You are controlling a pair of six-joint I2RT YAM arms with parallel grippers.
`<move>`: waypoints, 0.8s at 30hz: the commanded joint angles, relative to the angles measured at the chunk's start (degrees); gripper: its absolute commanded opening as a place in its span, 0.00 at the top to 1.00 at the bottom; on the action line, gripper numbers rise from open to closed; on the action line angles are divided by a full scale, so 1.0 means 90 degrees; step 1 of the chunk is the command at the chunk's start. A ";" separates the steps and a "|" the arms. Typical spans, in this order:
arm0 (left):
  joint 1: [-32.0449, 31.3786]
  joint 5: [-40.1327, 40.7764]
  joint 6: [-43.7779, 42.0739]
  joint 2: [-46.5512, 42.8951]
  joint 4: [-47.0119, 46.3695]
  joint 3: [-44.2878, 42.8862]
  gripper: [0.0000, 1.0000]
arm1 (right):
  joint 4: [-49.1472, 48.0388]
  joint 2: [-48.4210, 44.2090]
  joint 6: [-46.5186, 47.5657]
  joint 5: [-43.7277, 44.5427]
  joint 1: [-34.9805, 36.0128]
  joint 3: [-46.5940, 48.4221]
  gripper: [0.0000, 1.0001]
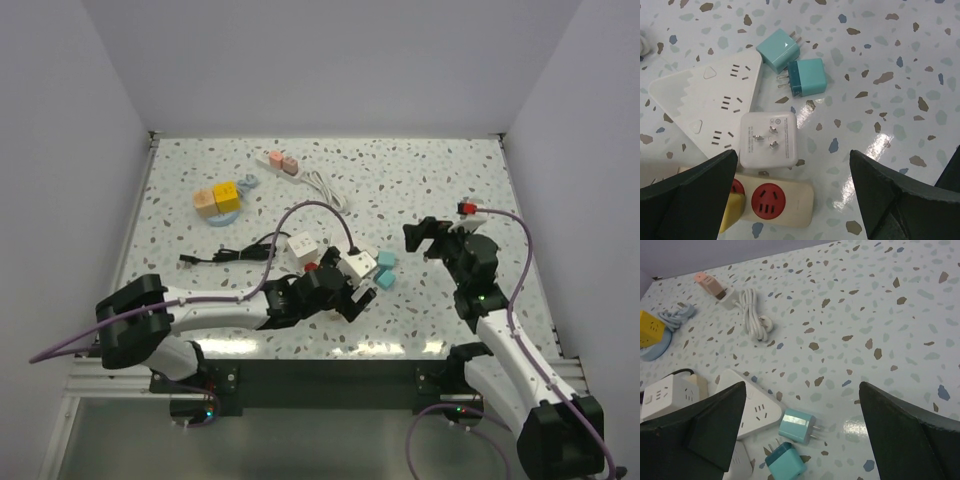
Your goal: Insert the plug
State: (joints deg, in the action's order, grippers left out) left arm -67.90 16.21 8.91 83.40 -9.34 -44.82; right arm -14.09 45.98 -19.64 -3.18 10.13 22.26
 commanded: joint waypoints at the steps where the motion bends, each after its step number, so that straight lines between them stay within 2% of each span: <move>1: -0.0014 0.0201 0.0123 0.0478 0.0090 -0.0566 0.00 | 0.0032 -0.0284 -0.0093 -0.0174 0.0027 0.0144 0.02; 9: 0.0005 0.0679 0.0241 0.0958 0.0325 -0.0860 0.00 | 0.0081 -0.0665 -0.0113 -0.0223 0.0007 0.0027 0.02; 14: 0.0025 0.0767 0.0328 0.1300 0.0618 -0.1045 0.07 | 0.0042 -0.0626 -0.0113 -0.0272 0.0017 -0.0012 0.02; 21: 0.0112 0.1002 0.0456 0.1505 0.0823 -0.1085 0.08 | -0.0017 -0.0568 -0.0113 -0.0359 0.0017 -0.0042 0.02; 24: 0.0113 0.0934 0.0456 0.1564 0.0785 -0.1085 0.22 | -0.0046 -0.0577 -0.0113 -0.0369 0.0017 -0.0052 0.02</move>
State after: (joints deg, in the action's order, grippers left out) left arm -67.16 24.43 11.46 96.16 -3.57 -52.99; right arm -13.28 40.58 -20.14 -5.52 10.13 22.11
